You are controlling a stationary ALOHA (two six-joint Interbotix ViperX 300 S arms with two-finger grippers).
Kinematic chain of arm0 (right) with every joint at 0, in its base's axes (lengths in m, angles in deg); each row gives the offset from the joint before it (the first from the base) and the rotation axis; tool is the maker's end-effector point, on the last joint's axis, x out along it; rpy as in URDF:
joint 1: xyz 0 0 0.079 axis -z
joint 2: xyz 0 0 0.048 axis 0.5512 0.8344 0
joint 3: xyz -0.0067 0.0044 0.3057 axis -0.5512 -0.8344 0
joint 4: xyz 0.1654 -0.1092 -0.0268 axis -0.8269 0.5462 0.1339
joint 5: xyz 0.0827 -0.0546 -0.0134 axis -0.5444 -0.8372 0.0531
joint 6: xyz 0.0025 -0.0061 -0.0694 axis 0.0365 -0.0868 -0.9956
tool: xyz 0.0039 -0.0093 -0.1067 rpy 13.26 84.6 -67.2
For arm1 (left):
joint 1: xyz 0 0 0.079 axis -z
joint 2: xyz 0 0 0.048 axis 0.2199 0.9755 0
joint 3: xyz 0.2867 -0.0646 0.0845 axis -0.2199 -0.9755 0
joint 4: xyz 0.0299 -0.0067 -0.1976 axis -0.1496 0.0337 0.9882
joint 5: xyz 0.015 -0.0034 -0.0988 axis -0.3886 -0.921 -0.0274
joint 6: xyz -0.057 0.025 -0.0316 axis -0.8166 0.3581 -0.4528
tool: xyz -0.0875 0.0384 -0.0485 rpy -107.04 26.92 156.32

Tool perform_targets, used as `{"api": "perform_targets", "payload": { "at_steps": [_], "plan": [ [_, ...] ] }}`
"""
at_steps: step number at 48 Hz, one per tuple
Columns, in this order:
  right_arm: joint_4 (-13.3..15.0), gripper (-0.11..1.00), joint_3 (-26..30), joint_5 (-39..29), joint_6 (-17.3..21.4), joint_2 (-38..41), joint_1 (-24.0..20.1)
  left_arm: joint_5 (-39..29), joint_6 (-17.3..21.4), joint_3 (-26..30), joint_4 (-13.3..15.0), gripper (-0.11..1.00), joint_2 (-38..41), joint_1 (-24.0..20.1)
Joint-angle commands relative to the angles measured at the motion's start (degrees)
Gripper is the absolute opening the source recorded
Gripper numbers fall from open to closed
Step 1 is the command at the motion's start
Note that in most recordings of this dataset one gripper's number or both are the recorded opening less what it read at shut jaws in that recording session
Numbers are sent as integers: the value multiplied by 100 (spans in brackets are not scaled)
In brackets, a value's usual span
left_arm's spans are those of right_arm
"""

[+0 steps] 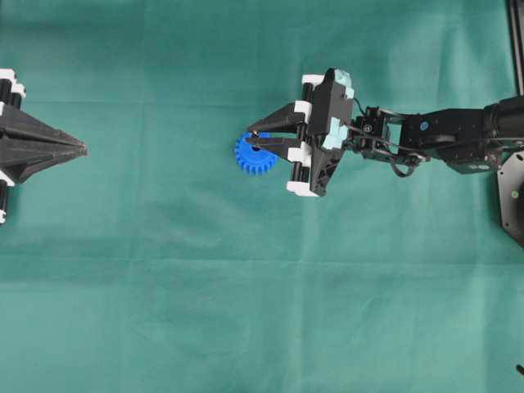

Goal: Insert the shaft placed at a random location into the center hole of the small gear at another random location.
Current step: 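Align the held shaft over the gear's center hole and lower it, then press the shaft down into the gear hole with the right gripper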

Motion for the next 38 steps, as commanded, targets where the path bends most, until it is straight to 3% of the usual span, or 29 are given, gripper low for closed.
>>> {"api": "perform_targets", "payload": {
  "at_steps": [1,38],
  "plan": [
    [-9,16,62,35,0,-97,-9,26,0,53,9,-1,26,9],
    [-79,16,149,105,18,483,0,26,0,53,9,-1,18,9]
  ]
}}
